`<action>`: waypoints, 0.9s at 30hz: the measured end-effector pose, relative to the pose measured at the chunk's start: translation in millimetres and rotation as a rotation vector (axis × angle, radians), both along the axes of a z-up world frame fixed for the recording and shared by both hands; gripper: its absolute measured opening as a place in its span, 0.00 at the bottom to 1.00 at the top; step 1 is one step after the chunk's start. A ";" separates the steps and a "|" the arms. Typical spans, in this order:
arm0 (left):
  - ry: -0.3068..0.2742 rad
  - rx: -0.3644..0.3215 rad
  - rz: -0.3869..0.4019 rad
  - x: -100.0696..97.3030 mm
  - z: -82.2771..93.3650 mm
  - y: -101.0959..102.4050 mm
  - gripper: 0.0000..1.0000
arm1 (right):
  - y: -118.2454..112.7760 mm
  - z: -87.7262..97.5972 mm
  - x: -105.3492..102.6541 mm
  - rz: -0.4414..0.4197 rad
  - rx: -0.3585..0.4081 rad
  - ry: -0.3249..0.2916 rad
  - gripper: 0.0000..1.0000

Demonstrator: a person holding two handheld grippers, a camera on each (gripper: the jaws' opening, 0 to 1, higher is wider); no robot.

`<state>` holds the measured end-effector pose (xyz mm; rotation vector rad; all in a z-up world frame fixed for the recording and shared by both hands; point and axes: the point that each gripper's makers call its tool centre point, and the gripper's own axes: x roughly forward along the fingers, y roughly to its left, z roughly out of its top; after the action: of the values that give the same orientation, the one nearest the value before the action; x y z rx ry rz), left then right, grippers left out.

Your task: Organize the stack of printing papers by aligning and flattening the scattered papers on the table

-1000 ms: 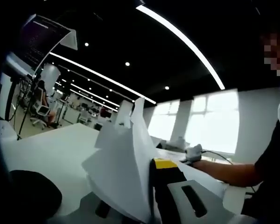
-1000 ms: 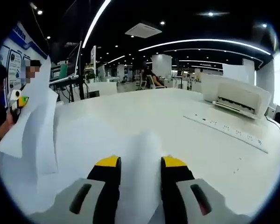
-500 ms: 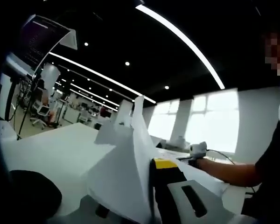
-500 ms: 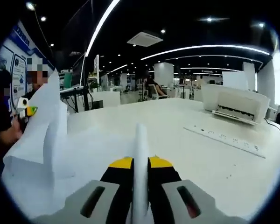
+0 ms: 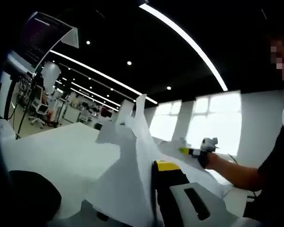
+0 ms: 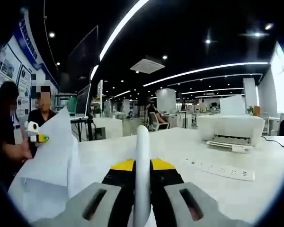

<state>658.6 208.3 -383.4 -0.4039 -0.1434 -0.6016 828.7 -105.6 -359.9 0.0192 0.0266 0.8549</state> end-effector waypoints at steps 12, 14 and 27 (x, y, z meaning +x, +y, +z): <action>0.001 -0.015 0.004 -0.9 1.5 0.1 0.07 | -14.4 79.7 -37.6 0.029 0.089 -0.149 0.07; 0.001 -0.010 0.005 -1.0 1.2 -0.4 0.07 | -16.2 96.1 -48.5 0.038 0.103 -0.177 0.07; 0.007 -0.010 0.015 0.3 0.4 2.1 0.06 | -20.0 159.1 -86.5 0.085 0.122 -0.278 0.07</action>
<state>658.9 210.4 -383.0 -0.4147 -0.1425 -0.5846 742.1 -125.7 -200.8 0.0136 -0.2873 0.9367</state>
